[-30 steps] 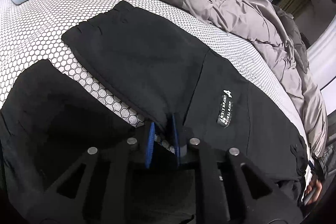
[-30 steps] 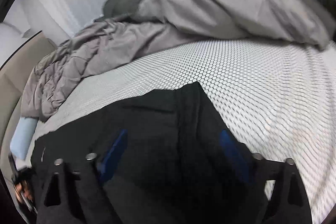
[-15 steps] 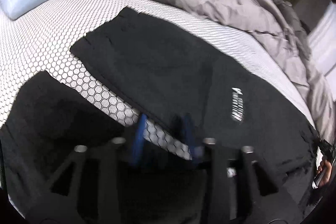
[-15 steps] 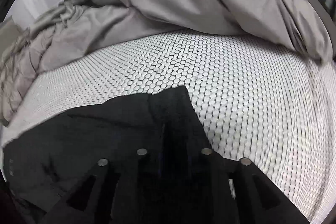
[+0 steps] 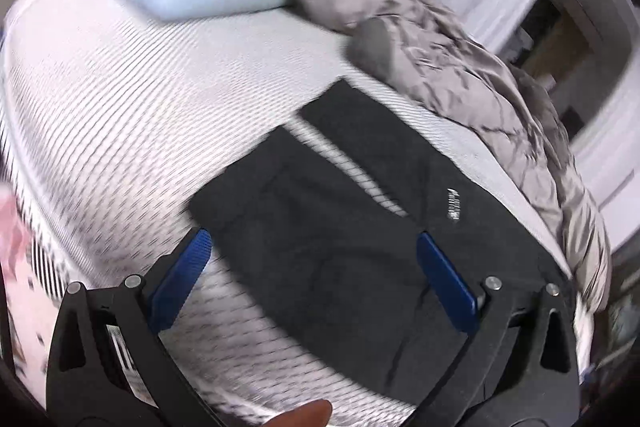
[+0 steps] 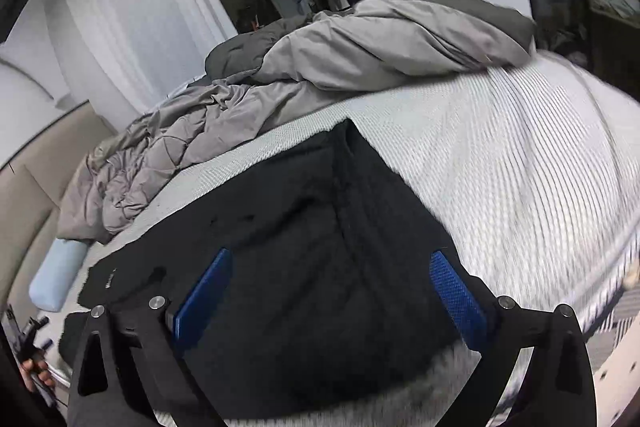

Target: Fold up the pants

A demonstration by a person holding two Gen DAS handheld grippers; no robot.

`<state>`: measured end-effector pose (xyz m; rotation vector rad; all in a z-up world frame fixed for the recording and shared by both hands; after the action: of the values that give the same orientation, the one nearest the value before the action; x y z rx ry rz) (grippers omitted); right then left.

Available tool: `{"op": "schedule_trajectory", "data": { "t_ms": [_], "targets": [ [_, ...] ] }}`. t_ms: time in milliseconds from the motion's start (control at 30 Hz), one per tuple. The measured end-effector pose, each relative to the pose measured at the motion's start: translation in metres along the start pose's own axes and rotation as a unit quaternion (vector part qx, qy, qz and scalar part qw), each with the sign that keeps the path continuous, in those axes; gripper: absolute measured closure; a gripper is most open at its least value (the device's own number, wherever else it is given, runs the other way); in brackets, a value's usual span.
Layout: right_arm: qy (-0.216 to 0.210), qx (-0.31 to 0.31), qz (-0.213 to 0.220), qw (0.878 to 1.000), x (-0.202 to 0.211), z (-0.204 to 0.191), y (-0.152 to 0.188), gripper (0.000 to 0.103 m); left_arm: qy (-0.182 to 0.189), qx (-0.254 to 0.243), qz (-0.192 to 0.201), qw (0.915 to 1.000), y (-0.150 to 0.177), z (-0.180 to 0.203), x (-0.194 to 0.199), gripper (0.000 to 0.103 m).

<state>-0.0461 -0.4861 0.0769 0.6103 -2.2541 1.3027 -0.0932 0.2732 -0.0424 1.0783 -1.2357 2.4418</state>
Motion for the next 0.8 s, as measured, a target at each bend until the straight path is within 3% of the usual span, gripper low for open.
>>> {"op": "schedule_trajectory", "data": {
  "t_ms": [100, 167, 267, 300, 333, 367, 433, 500, 633, 800],
  "targets": [
    [0.005, -0.011, -0.009, 1.000, 0.011, 0.012, 0.021, 0.002, 0.033, 0.046, -0.044, 0.9974, 0.013, -0.030, -0.015, 0.036],
    [0.003, -0.023, -0.009, 1.000, 0.016, 0.020, 0.027, 0.002, 0.047, 0.048, -0.052, 0.9964, 0.016, -0.037, -0.024, 0.039],
    [-0.002, -0.035, -0.004, 0.999, 0.023, 0.022, 0.029, 0.002, 0.033, 0.046, -0.046, 0.9973, 0.009, -0.039, -0.035, 0.047],
    [-0.005, -0.036, -0.003, 0.999, 0.024, 0.020, 0.029, 0.002, 0.035, 0.045, -0.038, 0.9976, 0.007, -0.038, -0.039, 0.059],
    [-0.009, -0.034, -0.001, 0.999, 0.026, 0.019, 0.030, 0.002, 0.031, 0.042, -0.033, 0.9981, 0.003, -0.037, -0.043, 0.092],
    [-0.011, -0.032, 0.002, 0.999, 0.028, 0.017, 0.030, 0.002, 0.012, 0.042, -0.033, 0.9985, 0.000, -0.037, -0.046, 0.100],
    [-0.005, -0.030, 0.003, 1.000, 0.030, 0.017, 0.031, 0.002, 0.028, 0.049, 0.000, 0.9984, -0.003, -0.041, -0.034, 0.100],
    [0.012, -0.030, 0.001, 0.999, 0.034, 0.021, 0.036, 0.002, 0.007, 0.039, 0.022, 0.9990, -0.003, -0.043, -0.025, 0.100],
    [0.016, -0.052, -0.018, 0.998, 0.031, 0.041, 0.048, 0.003, 0.000, 0.057, -0.014, 0.9983, 0.004, -0.053, -0.044, 0.100],
    [-0.030, -0.125, -0.052, 0.990, 0.000, 0.062, 0.054, 0.016, 0.003, 0.058, -0.011, 0.9982, 0.005, -0.055, -0.043, 0.099]
  ]
}}
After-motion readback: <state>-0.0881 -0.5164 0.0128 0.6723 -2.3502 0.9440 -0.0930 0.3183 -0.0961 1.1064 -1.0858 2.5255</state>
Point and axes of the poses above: each gripper's, at about its wrist camera, not at the fingertips, and x roughly against the way its jaws point, z to its right, y to its underside, the point moved 3 cm from there along -x, roughly the way its jaws point, and after that the axes turned 7 degrees about -x, right-handed, at the moved point
